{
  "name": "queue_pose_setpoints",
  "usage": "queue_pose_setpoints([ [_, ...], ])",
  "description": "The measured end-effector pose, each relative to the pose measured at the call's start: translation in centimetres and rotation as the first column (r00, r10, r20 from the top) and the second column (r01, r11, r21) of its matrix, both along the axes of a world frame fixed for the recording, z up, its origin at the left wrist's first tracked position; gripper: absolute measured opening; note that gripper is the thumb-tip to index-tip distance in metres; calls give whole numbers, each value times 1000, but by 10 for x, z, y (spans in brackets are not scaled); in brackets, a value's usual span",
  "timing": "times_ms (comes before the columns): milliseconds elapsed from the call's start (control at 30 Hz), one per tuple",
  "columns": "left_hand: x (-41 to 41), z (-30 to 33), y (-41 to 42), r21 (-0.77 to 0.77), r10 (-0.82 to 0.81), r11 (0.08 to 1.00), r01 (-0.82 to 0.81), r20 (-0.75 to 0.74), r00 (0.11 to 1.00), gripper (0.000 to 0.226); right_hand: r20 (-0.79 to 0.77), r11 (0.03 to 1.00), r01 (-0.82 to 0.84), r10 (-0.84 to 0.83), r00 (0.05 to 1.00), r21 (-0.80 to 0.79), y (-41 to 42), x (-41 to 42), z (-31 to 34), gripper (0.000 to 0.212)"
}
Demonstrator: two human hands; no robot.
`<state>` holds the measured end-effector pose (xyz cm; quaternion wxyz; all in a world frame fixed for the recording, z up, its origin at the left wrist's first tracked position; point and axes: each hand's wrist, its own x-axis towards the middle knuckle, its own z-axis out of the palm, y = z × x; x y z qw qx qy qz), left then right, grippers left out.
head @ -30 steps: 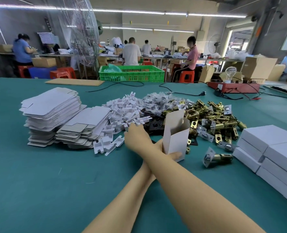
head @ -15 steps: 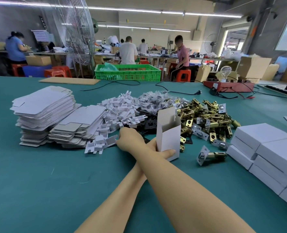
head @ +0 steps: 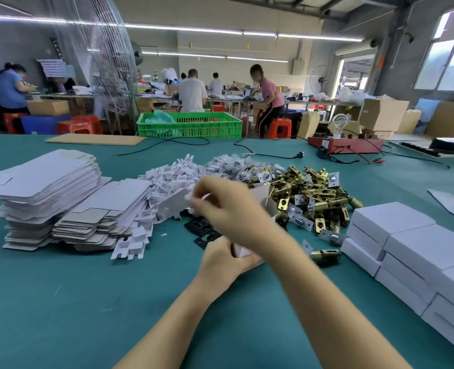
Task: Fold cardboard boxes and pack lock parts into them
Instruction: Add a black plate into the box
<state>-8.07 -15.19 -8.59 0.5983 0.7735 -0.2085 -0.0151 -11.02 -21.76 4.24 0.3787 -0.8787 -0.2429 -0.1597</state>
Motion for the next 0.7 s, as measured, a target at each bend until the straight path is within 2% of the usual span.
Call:
queue_pose_setpoints([
  [133,3,-1,2,-29,1,1000,-1,-19,1000,33,-105,998,-35,40,994,47,-64,-21,42,8],
  [333,1,6,1,36,9,999,-10,18,1000,34,-68,988,147,-143,987,48,-138,-32,53,7],
  [700,-1,6,1,16,-7,1000,6,30,1000,36,-133,993,17,-32,991,-114,-118,-19,49,8],
])
